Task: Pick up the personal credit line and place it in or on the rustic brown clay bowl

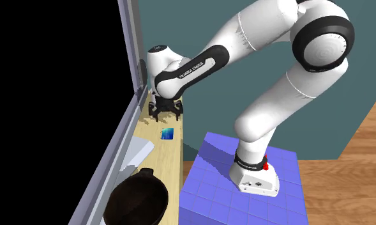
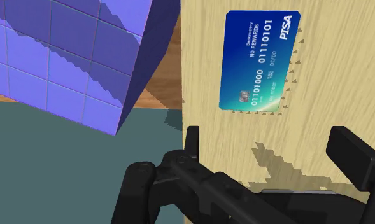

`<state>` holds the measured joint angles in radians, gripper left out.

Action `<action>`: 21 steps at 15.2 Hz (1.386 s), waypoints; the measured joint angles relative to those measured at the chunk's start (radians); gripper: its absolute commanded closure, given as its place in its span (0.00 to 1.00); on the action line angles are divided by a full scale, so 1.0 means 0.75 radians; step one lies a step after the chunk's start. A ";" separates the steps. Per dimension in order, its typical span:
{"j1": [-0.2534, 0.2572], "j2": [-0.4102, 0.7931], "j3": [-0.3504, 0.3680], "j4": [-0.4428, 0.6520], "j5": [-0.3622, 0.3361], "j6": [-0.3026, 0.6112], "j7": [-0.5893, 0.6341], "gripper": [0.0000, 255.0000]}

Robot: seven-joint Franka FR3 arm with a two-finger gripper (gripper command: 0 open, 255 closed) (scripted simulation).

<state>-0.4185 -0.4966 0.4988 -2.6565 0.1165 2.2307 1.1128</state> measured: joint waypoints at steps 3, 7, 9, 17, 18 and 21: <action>-0.034 0.046 0.030 -0.028 -0.016 0.076 0.067 0.00; -0.058 0.109 0.056 -0.066 -0.038 0.175 0.096 0.00; -0.065 0.128 0.062 -0.072 -0.045 0.199 0.103 0.00; -0.066 0.129 0.063 -0.071 -0.046 0.209 0.103 1.00; -0.065 0.128 0.062 -0.071 -0.045 0.208 0.102 1.00; -0.065 0.126 0.061 -0.072 -0.045 0.204 0.101 1.00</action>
<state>-0.4674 -0.4018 0.5448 -2.7101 0.0826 2.3839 1.1887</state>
